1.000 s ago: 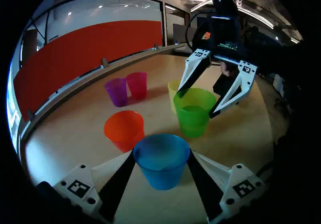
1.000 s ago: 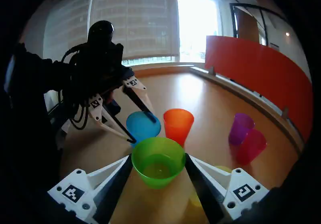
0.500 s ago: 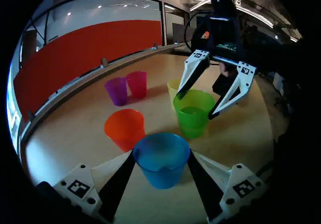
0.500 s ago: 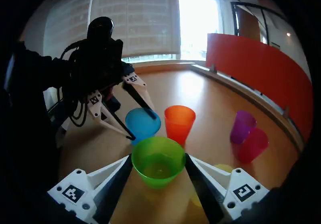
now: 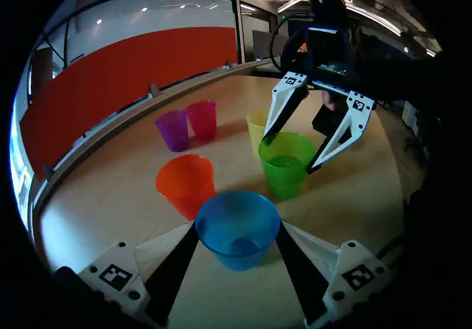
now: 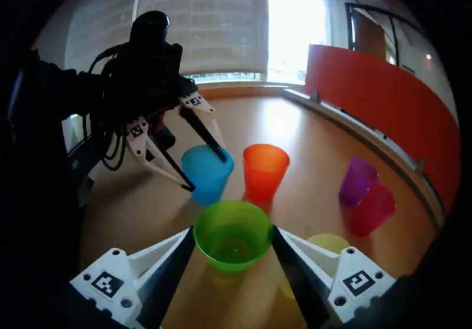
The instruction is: Pour water
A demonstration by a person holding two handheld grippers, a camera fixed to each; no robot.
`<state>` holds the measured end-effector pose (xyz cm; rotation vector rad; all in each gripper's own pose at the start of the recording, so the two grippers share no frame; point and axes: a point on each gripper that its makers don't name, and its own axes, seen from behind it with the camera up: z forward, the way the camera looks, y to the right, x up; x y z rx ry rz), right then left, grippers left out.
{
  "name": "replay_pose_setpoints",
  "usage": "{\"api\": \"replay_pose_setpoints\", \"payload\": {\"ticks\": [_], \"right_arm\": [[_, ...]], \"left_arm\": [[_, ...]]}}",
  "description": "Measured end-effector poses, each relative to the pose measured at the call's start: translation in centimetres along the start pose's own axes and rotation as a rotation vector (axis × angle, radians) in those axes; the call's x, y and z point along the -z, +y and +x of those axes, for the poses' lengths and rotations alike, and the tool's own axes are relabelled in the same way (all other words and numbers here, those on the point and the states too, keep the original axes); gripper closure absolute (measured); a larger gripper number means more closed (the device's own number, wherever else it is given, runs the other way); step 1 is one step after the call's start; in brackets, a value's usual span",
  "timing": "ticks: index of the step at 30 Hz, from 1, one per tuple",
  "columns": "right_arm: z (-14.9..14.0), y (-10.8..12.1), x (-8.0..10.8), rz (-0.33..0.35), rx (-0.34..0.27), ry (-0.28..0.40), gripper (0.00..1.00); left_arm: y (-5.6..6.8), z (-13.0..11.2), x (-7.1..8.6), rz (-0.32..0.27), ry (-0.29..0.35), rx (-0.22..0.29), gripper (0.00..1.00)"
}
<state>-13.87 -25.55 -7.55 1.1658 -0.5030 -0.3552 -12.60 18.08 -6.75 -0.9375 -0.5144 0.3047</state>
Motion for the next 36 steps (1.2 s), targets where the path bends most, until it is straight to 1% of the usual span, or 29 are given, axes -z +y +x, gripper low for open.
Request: {"api": "replay_pose_setpoints", "payload": {"ticks": [8, 19, 23, 32, 36], "right_arm": [[-0.47, 0.04, 0.12, 0.000, 0.003, -0.008, 0.06], [-0.61, 0.03, 0.38, -0.003, -0.004, -0.014, 0.06], [-0.67, 0.09, 0.45, -0.008, -0.004, -0.013, 0.05], [-0.53, 0.21, 0.53, -0.018, 0.005, -0.011, 0.00], [-0.51, 0.19, 0.60, -0.019, 0.008, -0.012, 0.00]], "left_arm": [[-0.12, -0.55, 0.22, 0.004, -0.012, 0.003, 0.13], [-0.13, -0.56, 0.12, 0.005, -0.016, 0.005, 0.13], [-0.19, -0.57, 0.17, 0.007, -0.017, 0.008, 0.13], [-0.26, -0.62, 0.20, 0.023, -0.022, -0.015, 0.12], [-0.35, -0.66, 0.23, 0.028, -0.023, -0.010, 0.11]]}}
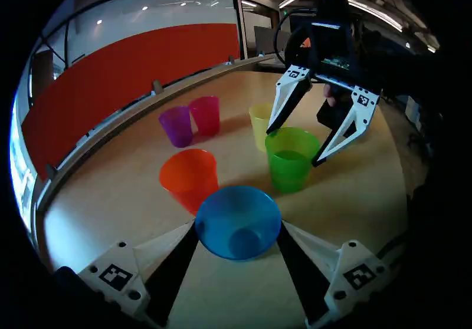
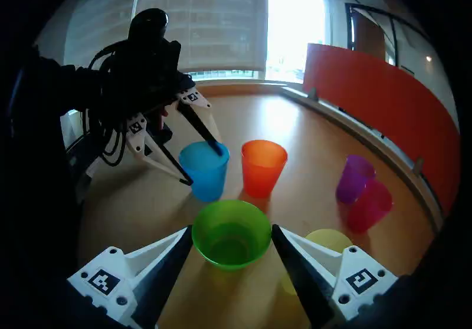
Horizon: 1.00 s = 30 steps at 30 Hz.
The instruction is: Pour water
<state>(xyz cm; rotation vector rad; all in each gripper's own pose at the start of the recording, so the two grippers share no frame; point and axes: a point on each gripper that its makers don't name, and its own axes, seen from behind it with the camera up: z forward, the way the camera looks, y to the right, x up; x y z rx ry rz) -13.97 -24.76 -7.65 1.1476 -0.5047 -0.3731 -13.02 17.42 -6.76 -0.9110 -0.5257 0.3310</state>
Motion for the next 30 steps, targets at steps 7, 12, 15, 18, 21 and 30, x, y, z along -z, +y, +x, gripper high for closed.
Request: {"api": "replay_pose_setpoints", "payload": {"ticks": [7, 12, 15, 18, 21, 30], "right_arm": [[0.2, 0.1, 0.1, -0.006, 0.002, 0.002, 0.00], [0.5, 0.1, 0.2, -0.008, 0.004, 0.006, 0.00], [0.7, 0.0, 0.3, -0.007, 0.007, 0.008, 0.00], [0.9, 0.0, 0.3, -0.006, 0.009, 0.010, 0.00], [1.3, -0.1, 0.4, -0.006, 0.009, 0.018, 0.00], [2.0, 0.0, 0.9, -0.009, 0.010, 0.032, 0.00]], "left_arm": [[-0.3, 0.2, 0.3, 0.008, 0.008, 0.019, 0.10], [-0.4, 0.2, 0.5, 0.014, 0.008, 0.020, 0.10], [-0.5, 0.2, 0.6, 0.021, 0.007, 0.019, 0.09], [-0.5, 0.1, 0.5, 0.022, 0.006, 0.023, 0.09], [-0.4, 0.0, 0.5, 0.020, 0.004, 0.028, 0.09], [-0.4, -0.7, 0.6, 0.016, -0.016, 0.040, 0.09]]}}
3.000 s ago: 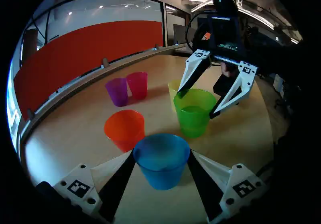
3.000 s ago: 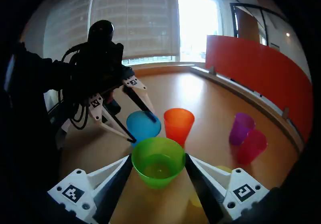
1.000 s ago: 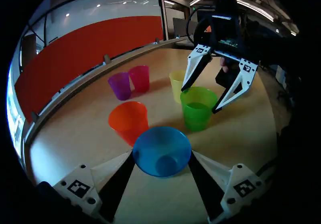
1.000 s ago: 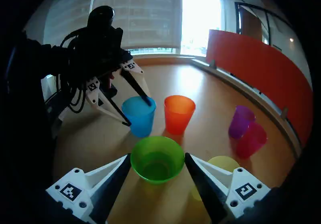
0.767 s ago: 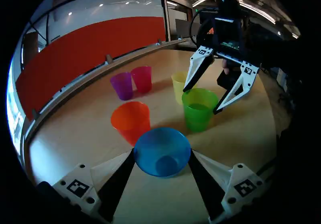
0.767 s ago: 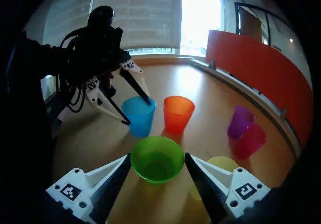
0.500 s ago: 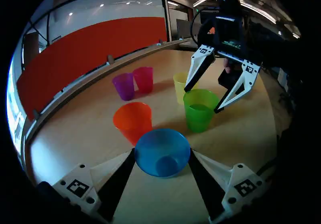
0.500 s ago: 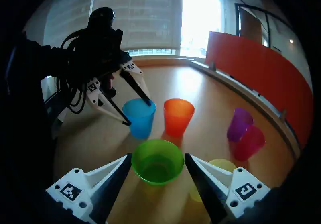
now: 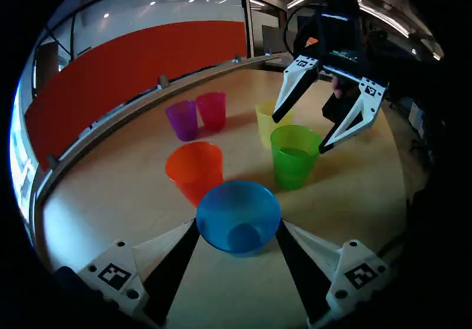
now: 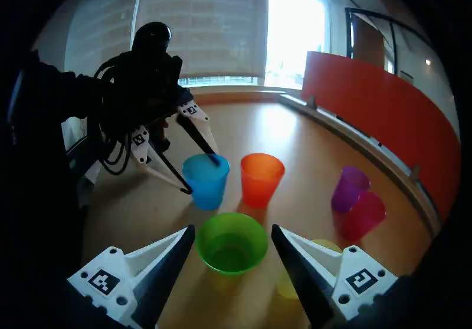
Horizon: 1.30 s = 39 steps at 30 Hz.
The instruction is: Pour water
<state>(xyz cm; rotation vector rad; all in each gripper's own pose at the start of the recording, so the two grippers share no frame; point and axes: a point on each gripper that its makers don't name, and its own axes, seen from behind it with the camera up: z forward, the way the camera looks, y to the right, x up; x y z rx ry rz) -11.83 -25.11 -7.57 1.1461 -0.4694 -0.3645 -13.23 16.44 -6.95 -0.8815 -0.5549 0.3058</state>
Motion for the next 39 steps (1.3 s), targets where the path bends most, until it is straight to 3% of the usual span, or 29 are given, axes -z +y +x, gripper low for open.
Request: {"api": "replay_pose_setpoints", "payload": {"ticks": [17, 39], "right_arm": [[0.9, -0.5, 0.5, -0.002, 0.008, 0.016, 0.00], [1.3, -0.3, 3.6, -0.050, 0.009, 0.026, 0.00]], "left_arm": [[-0.3, -1.0, 1.1, 0.016, -0.015, 0.002, 0.09], [-2.3, -1.4, 5.2, 0.093, -0.009, 0.022, 0.09]]}}
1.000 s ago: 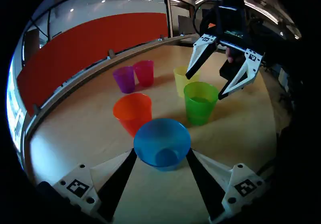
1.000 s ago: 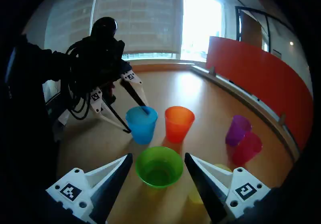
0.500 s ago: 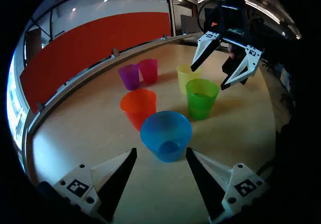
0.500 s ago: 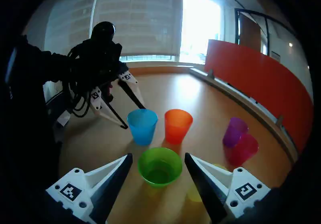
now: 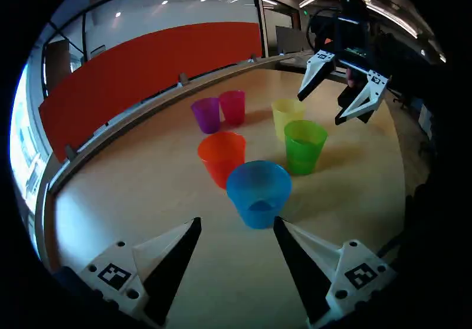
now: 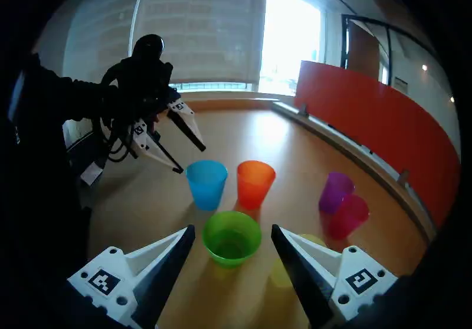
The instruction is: Pour water
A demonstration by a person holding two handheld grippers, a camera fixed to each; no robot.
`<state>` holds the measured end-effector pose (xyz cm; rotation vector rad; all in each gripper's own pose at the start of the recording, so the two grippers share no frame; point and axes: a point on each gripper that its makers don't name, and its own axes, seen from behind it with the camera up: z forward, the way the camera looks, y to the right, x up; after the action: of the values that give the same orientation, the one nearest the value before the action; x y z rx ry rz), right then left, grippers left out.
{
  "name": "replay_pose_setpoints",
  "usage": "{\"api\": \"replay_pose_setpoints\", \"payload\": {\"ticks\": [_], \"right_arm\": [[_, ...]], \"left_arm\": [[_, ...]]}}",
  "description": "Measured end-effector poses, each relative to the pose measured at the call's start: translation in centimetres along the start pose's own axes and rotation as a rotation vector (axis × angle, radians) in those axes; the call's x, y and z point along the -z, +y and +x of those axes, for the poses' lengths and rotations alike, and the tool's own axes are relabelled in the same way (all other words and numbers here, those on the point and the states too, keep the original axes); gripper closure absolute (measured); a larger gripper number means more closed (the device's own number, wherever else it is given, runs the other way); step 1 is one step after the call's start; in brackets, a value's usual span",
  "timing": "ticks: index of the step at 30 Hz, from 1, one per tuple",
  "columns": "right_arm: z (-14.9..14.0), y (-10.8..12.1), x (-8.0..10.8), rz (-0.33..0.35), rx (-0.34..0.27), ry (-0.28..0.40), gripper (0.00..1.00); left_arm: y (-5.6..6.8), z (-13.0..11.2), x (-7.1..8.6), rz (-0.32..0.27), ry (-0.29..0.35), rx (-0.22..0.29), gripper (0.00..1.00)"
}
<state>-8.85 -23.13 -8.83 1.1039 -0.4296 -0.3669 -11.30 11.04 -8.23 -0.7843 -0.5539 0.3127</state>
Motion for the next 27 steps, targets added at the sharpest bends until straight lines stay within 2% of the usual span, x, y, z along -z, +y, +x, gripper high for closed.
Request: {"api": "replay_pose_setpoints", "payload": {"ticks": [11, 21, 27], "right_arm": [[0.0, 0.6, 1.3, -0.031, -0.011, -0.002, 0.00], [0.5, 2.6, 2.4, -0.094, -0.082, 0.032, 0.00], [0.7, 3.5, 2.9, -0.126, -0.097, 0.035, 0.00]], "left_arm": [[-2.0, 0.6, 1.7, 0.052, 0.027, 0.033, 0.09], [-4.0, 1.2, 2.3, 0.105, 0.059, 0.084, 0.09], [-5.0, 1.7, 2.5, 0.132, 0.076, 0.120, 0.09]]}}
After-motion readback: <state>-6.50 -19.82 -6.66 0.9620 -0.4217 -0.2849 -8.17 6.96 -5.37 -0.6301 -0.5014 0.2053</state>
